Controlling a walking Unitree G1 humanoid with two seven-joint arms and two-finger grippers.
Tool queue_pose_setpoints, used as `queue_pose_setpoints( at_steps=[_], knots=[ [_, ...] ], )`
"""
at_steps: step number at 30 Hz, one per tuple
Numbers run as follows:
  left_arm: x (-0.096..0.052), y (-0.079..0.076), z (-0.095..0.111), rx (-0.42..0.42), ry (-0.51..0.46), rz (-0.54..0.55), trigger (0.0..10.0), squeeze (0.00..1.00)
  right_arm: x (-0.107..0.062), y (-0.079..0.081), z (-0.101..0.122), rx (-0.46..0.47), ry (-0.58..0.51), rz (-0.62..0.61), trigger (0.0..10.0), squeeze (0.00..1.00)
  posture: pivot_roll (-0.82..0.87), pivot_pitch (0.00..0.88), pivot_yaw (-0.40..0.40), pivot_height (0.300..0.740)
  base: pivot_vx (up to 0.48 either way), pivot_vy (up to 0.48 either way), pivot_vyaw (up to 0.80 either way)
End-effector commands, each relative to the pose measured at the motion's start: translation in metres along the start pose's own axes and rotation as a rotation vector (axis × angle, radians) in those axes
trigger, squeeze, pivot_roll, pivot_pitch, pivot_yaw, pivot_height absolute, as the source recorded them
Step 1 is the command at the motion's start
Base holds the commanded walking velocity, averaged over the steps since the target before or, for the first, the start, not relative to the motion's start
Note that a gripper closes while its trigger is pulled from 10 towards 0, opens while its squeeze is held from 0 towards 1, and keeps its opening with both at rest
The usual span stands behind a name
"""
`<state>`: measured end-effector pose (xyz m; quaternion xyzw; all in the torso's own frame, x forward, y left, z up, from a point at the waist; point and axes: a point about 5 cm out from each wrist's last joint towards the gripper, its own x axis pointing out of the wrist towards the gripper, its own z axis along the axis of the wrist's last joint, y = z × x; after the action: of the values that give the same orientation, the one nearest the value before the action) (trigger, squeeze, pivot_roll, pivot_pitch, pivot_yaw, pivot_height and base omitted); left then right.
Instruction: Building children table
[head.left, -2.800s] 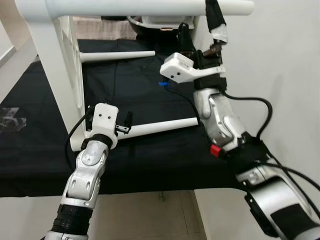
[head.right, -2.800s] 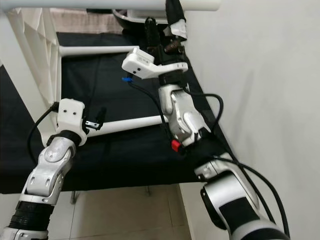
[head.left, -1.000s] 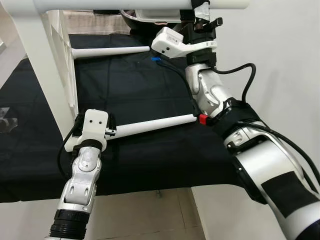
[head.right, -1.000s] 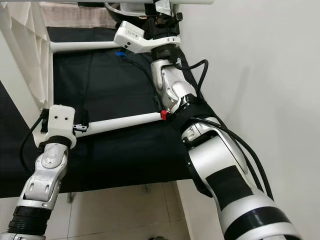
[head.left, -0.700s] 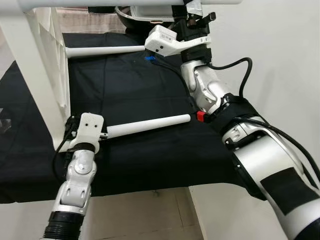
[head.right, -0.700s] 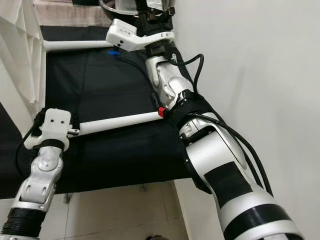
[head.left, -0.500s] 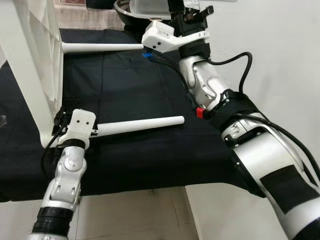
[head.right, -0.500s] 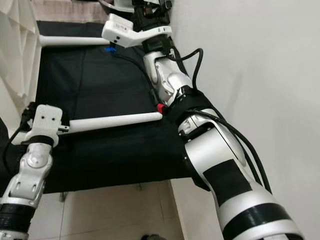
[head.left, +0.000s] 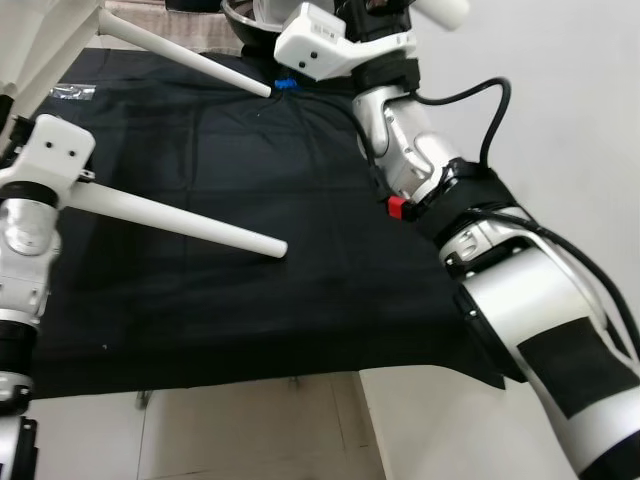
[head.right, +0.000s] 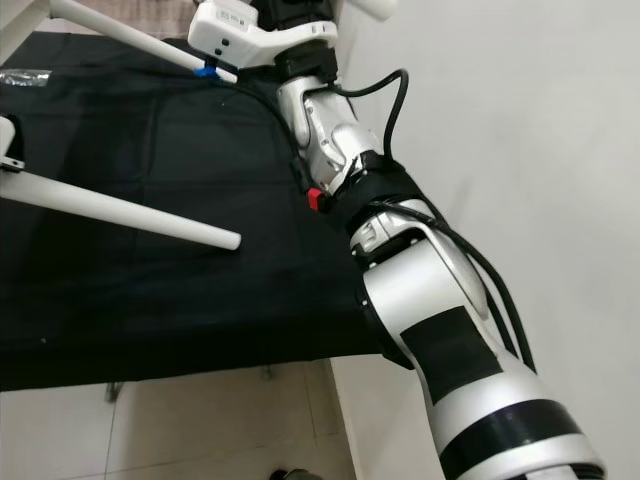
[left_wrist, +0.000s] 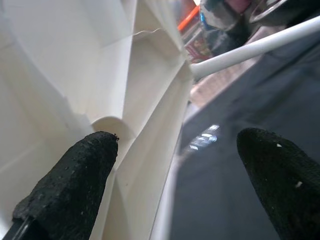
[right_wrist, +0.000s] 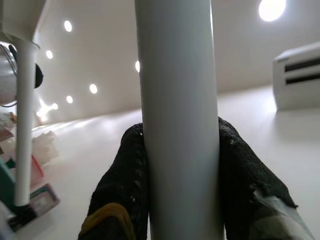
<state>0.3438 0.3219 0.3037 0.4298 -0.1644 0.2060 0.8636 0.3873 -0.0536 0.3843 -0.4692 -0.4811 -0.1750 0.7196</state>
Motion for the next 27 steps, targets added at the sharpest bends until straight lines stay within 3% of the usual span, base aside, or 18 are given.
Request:
queue_pose_setpoints(
  at_steps=[1,4,5,7,8,9,10,12,13,14,15,17,18,20,23,25,26,27],
  knots=[
    [0.002,0.049,-0.015,0.025,0.071,0.164,10.0,0.00,-0.015,-0.012,-0.059,0.008,0.289,-0.046,0.0,0.00,0.16,0.082,-0.082,0.740,0.000,0.000,0.00],
    [0.010,0.061,-0.005,0.054,0.034,0.154,10.0,0.00,-0.021,-0.006,-0.061,0.045,0.330,-0.020,0.0,0.00,0.16,0.083,-0.083,0.740,0.000,0.000,0.00],
    [0.024,0.076,0.014,0.118,-0.029,0.126,10.0,0.00,-0.027,-0.002,-0.066,0.079,0.373,-0.005,0.0,0.00,0.19,0.078,-0.083,0.740,0.000,0.000,0.00],
    [0.024,0.076,0.014,0.118,-0.029,0.126,10.0,0.00,-0.027,-0.002,-0.066,0.079,0.373,-0.005,0.0,0.00,0.19,0.078,-0.083,0.740,0.000,0.000,0.00],
    [0.037,0.090,0.036,0.169,-0.086,0.115,10.0,0.00,-0.029,-0.004,-0.071,0.104,0.407,-0.010,0.0,0.00,0.20,0.074,-0.077,0.740,0.000,0.000,0.00],
    [0.037,0.090,0.036,0.169,-0.086,0.115,10.0,0.00,-0.029,-0.004,-0.071,0.104,0.407,-0.010,0.0,0.00,0.20,0.074,-0.077,0.740,0.000,0.000,0.00],
    [0.049,0.105,0.060,0.183,-0.129,0.127,10.0,0.00,-0.030,-0.007,-0.079,0.150,0.470,-0.021,0.0,0.00,0.20,0.072,-0.076,0.740,0.000,0.000,0.00],
    [0.049,0.105,0.060,0.183,-0.129,0.127,10.0,0.00,-0.030,-0.007,-0.079,0.150,0.470,-0.021,0.0,0.00,0.20,0.072,-0.076,0.740,0.000,0.000,0.00],
    [0.055,0.114,0.076,0.191,-0.156,0.137,10.0,0.00,-0.033,-0.007,-0.086,0.202,0.534,-0.021,0.0,0.00,0.21,0.071,-0.074,0.740,0.000,0.000,0.00],
    [0.055,0.114,0.076,0.191,-0.156,0.137,10.0,0.00,-0.033,-0.007,-0.086,0.202,0.534,-0.021,0.0,0.00,0.21,0.071,-0.074,0.740,0.000,0.000,0.00],
    [0.060,0.118,0.090,0.187,-0.188,0.151,10.0,0.00,-0.042,-0.003,-0.095,0.266,0.630,-0.001,0.0,0.00,0.21,0.074,-0.069,0.740,0.000,0.000,0.00],
    [0.060,0.118,0.090,0.187,-0.188,0.151,10.0,0.00,-0.042,-0.003,-0.095,0.266,0.630,-0.001,0.0,0.00,0.21,0.074,-0.069,0.740,0.000,0.000,0.00],
    [0.064,0.116,0.103,0.178,-0.220,0.145,10.0,0.00,-0.057,0.004,-0.106,0.324,0.726,0.032,0.0,0.00,0.21,0.077,-0.064,0.740,0.000,0.000,0.00],
    [0.072,0.097,0.130,0.185,-0.300,0.103,10.0,0.00,-0.107,0.025,-0.127,0.506,1.002,0.115,0.0,0.00,0.21,0.081,-0.057,0.740,0.000,0.000,0.00],
    [0.072,0.097,0.130,0.185,-0.300,0.103,10.0,0.00,-0.107,0.025,-0.127,0.506,1.002,0.115,0.0,0.00,0.21,0.081,-0.057,0.740,0.000,0.000,0.00],
    [0.076,0.084,0.146,0.155,-0.344,0.062,10.0,0.00,-0.143,0.040,-0.134,0.630,1.190,0.150,0.0,0.00,0.21,0.082,-0.042,0.740,0.000,0.000,0.00],
    [0.076,0.084,0.146,0.155,-0.344,0.062,10.0,0.00,-0.143,0.040,-0.134,0.630,1.190,0.150,0.0,0.00,0.21,0.082,-0.042,0.740,0.000,0.000,0.00],
    [0.078,0.074,0.151,0.138,-0.362,0.026,10.0,0.00,-0.157,0.047,-0.134,0.678,1.258,0.164,0.0,0.00,0.21,0.082,-0.044,0.740,0.000,0.000,0.00]
  ],
)
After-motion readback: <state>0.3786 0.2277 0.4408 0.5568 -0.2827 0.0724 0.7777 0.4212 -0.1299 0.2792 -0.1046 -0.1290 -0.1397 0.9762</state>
